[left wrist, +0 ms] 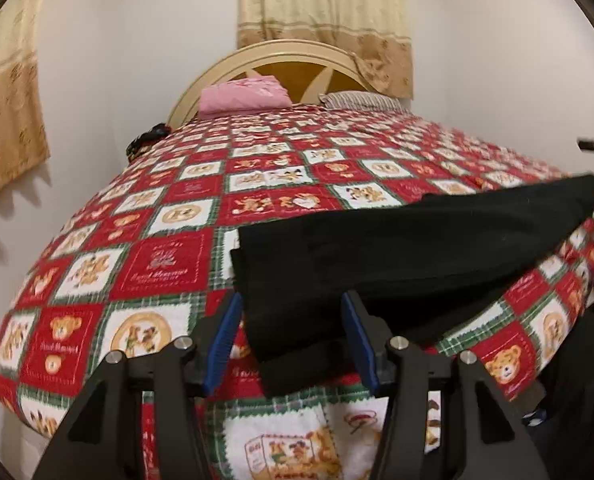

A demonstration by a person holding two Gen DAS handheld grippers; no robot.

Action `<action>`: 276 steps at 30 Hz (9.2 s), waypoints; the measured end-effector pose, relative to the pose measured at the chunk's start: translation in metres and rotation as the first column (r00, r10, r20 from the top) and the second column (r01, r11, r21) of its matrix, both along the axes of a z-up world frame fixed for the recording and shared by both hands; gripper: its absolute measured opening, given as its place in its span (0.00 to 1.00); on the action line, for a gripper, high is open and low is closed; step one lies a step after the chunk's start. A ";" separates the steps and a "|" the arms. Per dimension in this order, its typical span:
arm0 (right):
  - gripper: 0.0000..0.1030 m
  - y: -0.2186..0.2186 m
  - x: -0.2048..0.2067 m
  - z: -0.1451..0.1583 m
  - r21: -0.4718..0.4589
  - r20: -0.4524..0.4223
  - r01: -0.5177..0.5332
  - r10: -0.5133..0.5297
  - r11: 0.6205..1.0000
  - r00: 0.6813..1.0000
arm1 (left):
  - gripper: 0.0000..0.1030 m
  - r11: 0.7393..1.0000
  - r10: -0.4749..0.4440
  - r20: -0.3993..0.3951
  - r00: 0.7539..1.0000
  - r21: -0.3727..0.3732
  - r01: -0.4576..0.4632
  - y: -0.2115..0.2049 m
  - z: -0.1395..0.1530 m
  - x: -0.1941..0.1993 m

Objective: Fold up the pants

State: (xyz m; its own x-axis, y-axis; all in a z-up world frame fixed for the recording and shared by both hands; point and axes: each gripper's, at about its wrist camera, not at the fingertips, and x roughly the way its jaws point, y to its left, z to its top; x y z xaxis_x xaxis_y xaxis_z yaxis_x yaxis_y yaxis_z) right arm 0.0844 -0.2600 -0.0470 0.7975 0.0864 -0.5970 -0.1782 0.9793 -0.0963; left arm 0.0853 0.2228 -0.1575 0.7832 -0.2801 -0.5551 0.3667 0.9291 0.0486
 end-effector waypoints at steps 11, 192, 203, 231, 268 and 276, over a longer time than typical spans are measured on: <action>0.54 0.095 0.051 -0.025 0.060 -0.039 -0.184 0.186 0.981 0.982 | 0.09 0.987 -0.117 -0.027 0.993 0.108 0.120 -0.018 -0.002 -0.001; 0.03 0.021 -0.067 -0.086 -0.498 -0.165 -0.141 0.066 0.856 0.984 | 0.82 0.835 -0.526 -0.200 0.827 -0.308 0.456 -0.236 -0.008 0.026; 0.05 0.006 -0.062 -0.099 -0.452 -0.241 -0.161 0.054 0.877 0.969 | 0.82 0.827 -0.535 -0.201 0.821 -0.324 0.460 -0.236 -0.009 0.028; 0.08 -0.265 -0.021 -0.036 0.130 -0.277 0.557 -0.509 0.820 0.815 | 0.82 0.826 -0.537 -0.198 0.820 -0.322 0.462 -0.236 -0.012 0.027; 0.37 -0.154 -0.049 -0.027 -0.082 -0.089 0.443 -0.450 0.893 0.889 | 0.83 0.956 -0.278 -0.067 0.958 -0.117 0.269 -0.168 0.009 0.000; 0.42 -0.011 -0.016 -0.046 -0.204 -0.073 0.029 -0.044 0.979 0.996 | 0.83 0.993 0.117 -0.043 0.992 -0.003 -0.117 -0.040 0.014 0.034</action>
